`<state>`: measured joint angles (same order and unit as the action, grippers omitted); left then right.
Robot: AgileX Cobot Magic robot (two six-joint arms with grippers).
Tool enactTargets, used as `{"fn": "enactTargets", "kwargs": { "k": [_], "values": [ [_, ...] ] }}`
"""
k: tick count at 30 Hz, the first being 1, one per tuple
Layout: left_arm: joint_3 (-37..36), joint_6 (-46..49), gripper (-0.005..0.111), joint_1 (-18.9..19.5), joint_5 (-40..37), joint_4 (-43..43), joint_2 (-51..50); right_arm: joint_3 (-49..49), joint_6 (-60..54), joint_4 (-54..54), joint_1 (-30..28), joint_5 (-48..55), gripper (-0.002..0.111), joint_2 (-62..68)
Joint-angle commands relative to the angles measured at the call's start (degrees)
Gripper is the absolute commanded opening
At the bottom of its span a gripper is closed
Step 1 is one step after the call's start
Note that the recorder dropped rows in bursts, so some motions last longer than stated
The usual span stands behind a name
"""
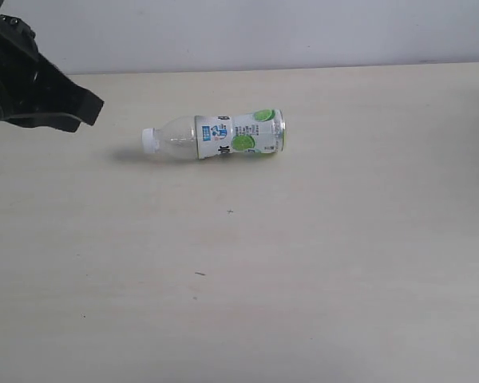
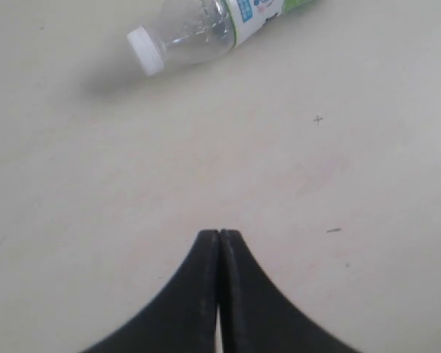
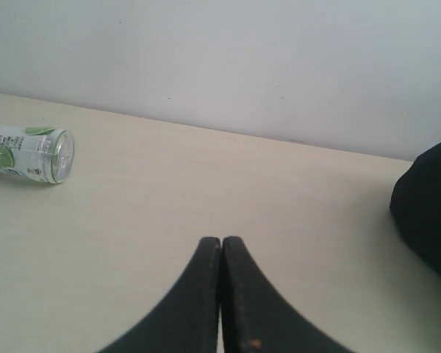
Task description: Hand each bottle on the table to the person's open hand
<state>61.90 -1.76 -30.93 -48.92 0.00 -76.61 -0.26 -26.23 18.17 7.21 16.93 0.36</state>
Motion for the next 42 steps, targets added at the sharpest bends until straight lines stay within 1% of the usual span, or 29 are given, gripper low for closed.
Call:
{"fn": "enactTargets", "kwargs": {
  "k": [1,11,24,30,35,38,42],
  "values": [
    [-0.36,0.83,0.000,0.02,2.71,-0.85,0.65,0.26,-0.04,-0.12,-0.21,-0.50,0.000,-0.36],
    [-0.90,1.35,0.000,0.02,3.26,-0.85,0.65,0.26,-0.04,-0.12,-0.21,-0.50,0.000,-0.36],
    [-10.08,-0.85,0.000,0.02,18.06,-1.55,0.87,0.26,-0.04,-0.12,-0.21,-0.50,0.000,-0.36],
    [-18.00,-1.26,0.000,0.02,27.05,-1.69,4.31,0.26,-0.04,-0.12,-0.21,-0.50,0.000,-0.36],
    [-25.99,-1.88,0.000,0.02,30.09,-1.69,9.76,0.26,-0.04,-0.12,-0.21,-0.50,0.000,-0.36],
    [-30.18,-2.11,0.000,0.02,33.55,-1.78,13.61,0.26,-0.04,-0.12,-0.21,-0.50,0.000,-0.36],
    [-34.00,-3.43,0.000,0.02,36.35,-1.78,17.40,0.26,-0.04,-0.12,-0.21,-0.50,0.000,-0.36]
  ]
}}
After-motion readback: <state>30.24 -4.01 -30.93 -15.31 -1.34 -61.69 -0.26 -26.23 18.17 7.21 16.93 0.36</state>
